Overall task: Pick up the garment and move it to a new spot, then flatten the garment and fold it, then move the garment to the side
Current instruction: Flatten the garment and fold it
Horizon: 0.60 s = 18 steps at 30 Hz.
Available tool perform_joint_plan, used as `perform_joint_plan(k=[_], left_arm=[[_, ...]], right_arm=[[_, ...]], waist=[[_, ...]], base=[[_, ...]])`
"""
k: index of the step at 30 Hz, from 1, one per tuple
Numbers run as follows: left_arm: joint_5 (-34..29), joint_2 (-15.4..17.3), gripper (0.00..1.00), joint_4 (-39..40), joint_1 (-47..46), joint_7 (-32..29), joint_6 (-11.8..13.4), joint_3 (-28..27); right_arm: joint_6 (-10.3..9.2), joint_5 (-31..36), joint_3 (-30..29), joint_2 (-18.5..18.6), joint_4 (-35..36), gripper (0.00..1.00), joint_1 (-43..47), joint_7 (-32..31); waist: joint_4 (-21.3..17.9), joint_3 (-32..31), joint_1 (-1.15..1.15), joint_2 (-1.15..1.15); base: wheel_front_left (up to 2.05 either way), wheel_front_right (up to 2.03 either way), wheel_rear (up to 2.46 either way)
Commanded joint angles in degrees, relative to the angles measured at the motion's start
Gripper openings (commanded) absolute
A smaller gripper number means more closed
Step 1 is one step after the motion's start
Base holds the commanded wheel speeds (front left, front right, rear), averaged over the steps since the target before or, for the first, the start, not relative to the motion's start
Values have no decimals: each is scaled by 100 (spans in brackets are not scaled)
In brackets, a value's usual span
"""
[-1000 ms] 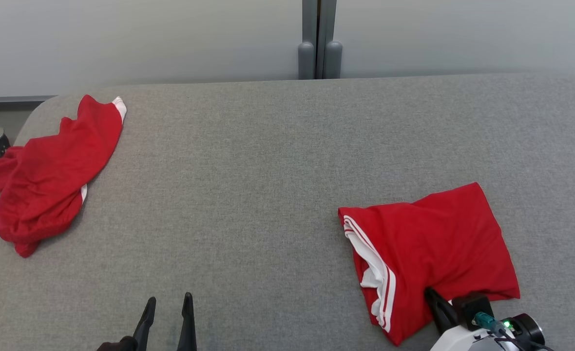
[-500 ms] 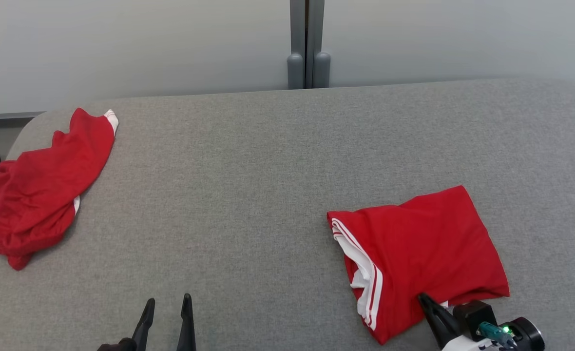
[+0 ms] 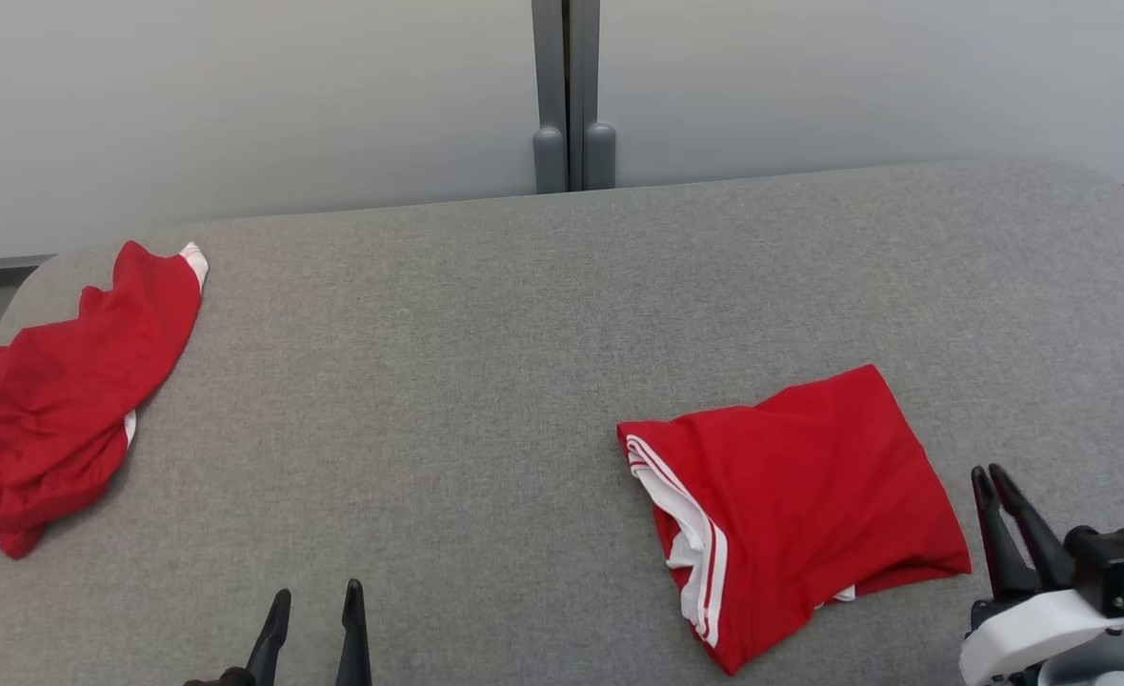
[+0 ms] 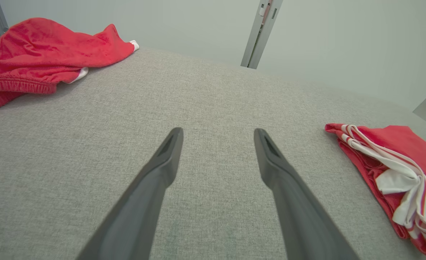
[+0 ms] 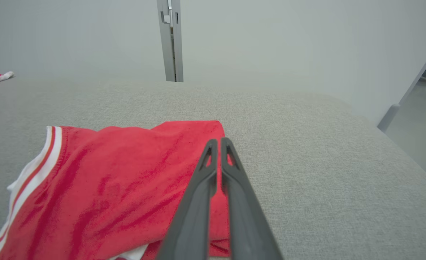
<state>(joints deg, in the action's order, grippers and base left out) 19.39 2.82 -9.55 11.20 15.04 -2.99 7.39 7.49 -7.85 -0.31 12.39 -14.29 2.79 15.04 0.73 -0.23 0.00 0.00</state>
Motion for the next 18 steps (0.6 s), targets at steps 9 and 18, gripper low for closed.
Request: perform_joint_plan(k=[9, 18], left_arm=[[-312, 14, 100, 100, 15, 19, -167, -73], [-409, 14, 100, 238, 87, 19, -141, -206]], right_arm=[[-4, 184, -819, -217, 713, 100, 414, 16], [-4, -35, -404, -136, 497, 100, 474, 17]], waist=[[42, -125, 0, 0], [97, -154, 0, 0]], base=[[0, 0, 0], [0, 0, 0]])
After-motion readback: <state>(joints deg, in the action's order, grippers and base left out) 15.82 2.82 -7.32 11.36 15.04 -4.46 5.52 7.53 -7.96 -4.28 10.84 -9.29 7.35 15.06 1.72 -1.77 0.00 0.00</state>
